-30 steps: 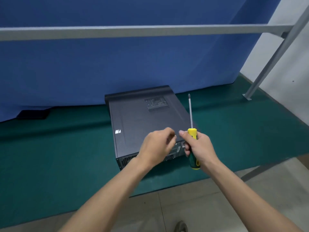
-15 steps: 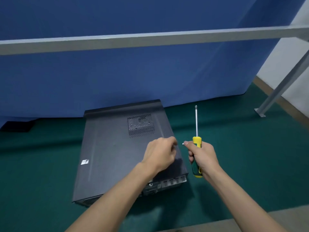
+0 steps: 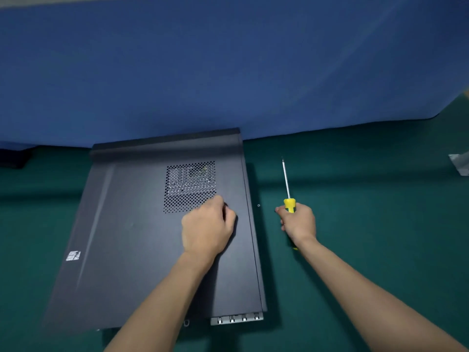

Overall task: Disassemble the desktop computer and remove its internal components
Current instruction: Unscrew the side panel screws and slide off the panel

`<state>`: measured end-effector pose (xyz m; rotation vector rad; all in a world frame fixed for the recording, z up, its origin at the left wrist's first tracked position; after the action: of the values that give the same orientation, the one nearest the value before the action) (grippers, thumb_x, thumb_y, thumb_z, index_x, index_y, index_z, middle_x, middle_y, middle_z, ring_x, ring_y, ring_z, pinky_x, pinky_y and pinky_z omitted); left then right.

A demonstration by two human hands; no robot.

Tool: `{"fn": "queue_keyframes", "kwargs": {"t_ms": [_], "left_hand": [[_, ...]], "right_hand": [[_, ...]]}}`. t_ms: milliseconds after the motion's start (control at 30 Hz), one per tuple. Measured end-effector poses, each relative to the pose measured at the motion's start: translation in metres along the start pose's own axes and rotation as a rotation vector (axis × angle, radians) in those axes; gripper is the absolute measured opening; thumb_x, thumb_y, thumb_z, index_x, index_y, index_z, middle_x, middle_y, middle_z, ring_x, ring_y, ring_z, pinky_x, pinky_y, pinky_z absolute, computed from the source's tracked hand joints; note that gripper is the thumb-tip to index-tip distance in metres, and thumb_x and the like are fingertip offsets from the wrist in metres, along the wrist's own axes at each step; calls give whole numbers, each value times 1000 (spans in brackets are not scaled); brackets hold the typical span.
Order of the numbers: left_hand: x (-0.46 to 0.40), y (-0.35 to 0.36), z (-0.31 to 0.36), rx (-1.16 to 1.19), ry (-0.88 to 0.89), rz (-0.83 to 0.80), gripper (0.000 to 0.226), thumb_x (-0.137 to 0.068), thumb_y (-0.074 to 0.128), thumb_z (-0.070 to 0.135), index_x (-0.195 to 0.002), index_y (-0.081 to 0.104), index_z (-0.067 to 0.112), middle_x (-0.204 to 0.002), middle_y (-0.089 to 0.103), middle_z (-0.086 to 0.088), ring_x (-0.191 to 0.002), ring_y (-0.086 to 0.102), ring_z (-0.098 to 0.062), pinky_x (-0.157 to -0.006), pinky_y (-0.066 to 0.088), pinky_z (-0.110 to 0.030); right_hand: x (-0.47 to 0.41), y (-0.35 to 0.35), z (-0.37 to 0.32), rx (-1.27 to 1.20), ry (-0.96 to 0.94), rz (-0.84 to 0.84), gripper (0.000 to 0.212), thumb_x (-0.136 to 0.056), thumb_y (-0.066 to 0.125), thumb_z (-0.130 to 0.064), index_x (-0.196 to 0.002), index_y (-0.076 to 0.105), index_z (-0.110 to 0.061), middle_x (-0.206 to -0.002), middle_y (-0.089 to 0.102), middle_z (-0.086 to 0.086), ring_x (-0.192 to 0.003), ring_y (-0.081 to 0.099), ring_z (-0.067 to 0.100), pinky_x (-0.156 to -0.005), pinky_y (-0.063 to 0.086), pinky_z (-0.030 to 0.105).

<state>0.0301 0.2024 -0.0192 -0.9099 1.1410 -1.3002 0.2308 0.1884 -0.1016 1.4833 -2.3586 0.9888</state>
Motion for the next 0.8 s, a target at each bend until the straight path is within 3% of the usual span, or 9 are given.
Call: {"fn": "queue_keyframes", "kwargs": {"t_ms": [100, 267, 500, 667, 800], "left_hand": [[0, -2, 3, 2, 6, 15, 22, -80, 59, 22, -62, 49, 14, -54, 52, 2, -44, 46, -19, -43, 29, -24], [-1, -2, 4, 28, 7, 30, 23, -76, 63, 18, -60, 47, 14, -52, 51, 3, -42, 45, -19, -39, 33, -25], [-2, -5, 5, 34, 27, 67, 21, -72, 56, 21, -56, 45, 15, -47, 47, 5, -38, 39, -15, -36, 27, -23], [-2, -4, 4, 30, 23, 60, 20, -71, 57, 20, -55, 45, 15, -46, 45, 5, -37, 35, -14, -38, 17, -18], [-2, -5, 4, 42, 9, 39, 25, -72, 65, 16, -56, 46, 14, -48, 47, 4, -39, 35, -14, -39, 21, -19]], "right_hand": [[-24, 22, 4, 159, 5, -12, 20, -88, 58, -24, -81, 64, -6, -79, 67, 16, -75, 64, 35, -68, 51, 38], [-49, 47, 6, 362, -37, 3, 23, -89, 56, -25, -72, 50, -11, -71, 56, 8, -68, 52, 30, -58, 37, 28], [-56, 61, 8, 459, -99, -1, 21, -90, 58, -30, -80, 56, -12, -70, 54, 4, -69, 50, 29, -60, 36, 29], [-42, 45, 11, 230, -65, -52, 27, -91, 48, -29, -83, 56, -4, -70, 64, 11, -70, 61, 32, -63, 46, 33], [-22, 27, 24, 499, -24, -185, 38, -89, 43, -32, -65, 56, -6, -70, 66, 13, -72, 63, 34, -68, 51, 34]]}}
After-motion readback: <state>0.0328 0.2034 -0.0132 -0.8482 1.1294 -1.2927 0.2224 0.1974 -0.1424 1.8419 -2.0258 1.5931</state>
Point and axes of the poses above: each hand's wrist, its own x-axis away from the middle knuckle, its own y-axis out of the palm, z = x × y, the point moved 4 cm from there along -x, towards the middle knuckle
